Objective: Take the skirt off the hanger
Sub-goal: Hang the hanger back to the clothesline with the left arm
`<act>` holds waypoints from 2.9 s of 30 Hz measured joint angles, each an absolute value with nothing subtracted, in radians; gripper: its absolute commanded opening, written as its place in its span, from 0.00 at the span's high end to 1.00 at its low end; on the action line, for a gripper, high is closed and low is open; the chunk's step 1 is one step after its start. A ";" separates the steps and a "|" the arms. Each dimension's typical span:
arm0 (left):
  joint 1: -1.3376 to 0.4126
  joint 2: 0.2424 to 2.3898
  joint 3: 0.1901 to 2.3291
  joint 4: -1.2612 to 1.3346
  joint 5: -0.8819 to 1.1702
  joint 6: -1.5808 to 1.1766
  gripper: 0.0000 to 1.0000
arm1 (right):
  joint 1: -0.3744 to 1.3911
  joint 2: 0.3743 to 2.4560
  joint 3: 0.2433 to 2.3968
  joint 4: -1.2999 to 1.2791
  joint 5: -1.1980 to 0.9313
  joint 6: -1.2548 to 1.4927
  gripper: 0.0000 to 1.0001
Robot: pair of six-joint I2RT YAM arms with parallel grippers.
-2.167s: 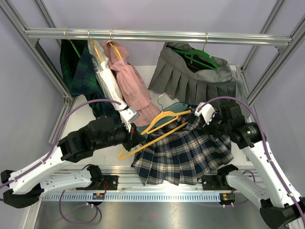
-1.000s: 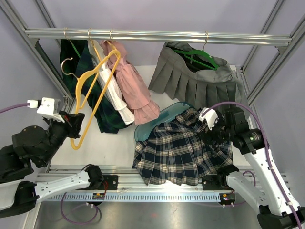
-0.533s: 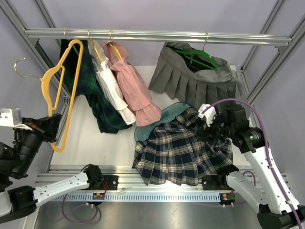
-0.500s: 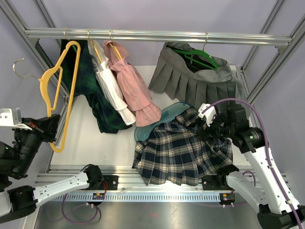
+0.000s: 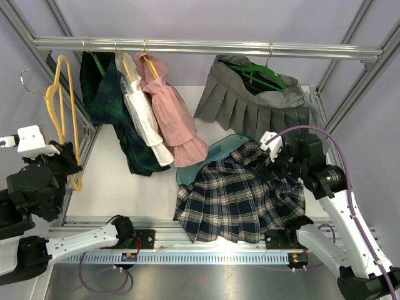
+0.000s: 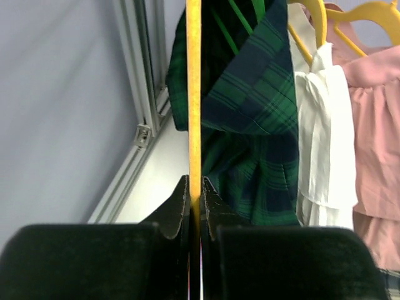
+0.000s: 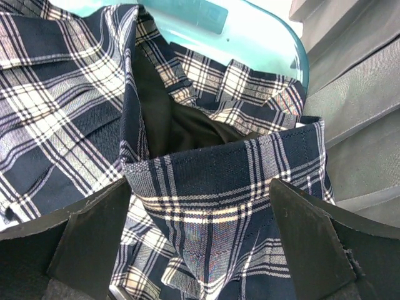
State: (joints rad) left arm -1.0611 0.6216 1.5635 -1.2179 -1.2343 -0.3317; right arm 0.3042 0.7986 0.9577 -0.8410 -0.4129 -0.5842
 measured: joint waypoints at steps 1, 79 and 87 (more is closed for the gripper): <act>-1.061 0.628 1.563 -1.210 -1.246 -0.328 1.00 | 0.304 0.799 0.958 -0.836 -0.415 -0.580 0.01; 0.031 1.021 1.665 -1.026 -0.136 -0.291 1.00 | 0.303 0.655 0.890 -0.765 -0.473 -0.542 0.01; 0.031 0.944 1.802 -1.111 -0.091 -0.288 1.00 | 0.303 0.640 0.852 -0.726 -0.475 -0.541 0.01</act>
State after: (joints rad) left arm 0.0307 0.9440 1.8015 -1.1107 -0.0914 -0.2882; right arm 0.3035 0.6395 0.8524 -0.7261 -0.4747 -0.5411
